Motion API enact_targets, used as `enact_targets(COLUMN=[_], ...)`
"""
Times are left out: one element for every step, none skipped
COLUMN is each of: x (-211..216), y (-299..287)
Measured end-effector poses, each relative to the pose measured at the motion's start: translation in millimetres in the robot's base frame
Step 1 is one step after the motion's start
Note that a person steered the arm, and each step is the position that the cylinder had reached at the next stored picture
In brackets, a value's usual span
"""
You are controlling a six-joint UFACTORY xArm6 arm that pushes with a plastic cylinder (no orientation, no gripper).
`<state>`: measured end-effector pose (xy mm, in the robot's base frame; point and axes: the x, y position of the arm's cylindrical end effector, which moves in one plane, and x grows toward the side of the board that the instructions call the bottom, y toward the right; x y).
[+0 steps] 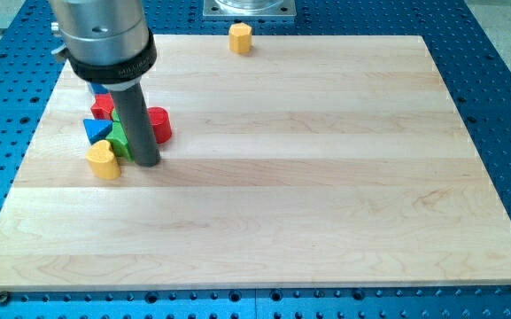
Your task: Slide the red circle into the green circle
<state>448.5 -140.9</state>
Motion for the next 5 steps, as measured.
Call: enact_targets(x=[-17.8, 5.6, 50.2, 76.1, 73.8], y=[-0.5, -0.5, -0.6, -8.4, -33.6])
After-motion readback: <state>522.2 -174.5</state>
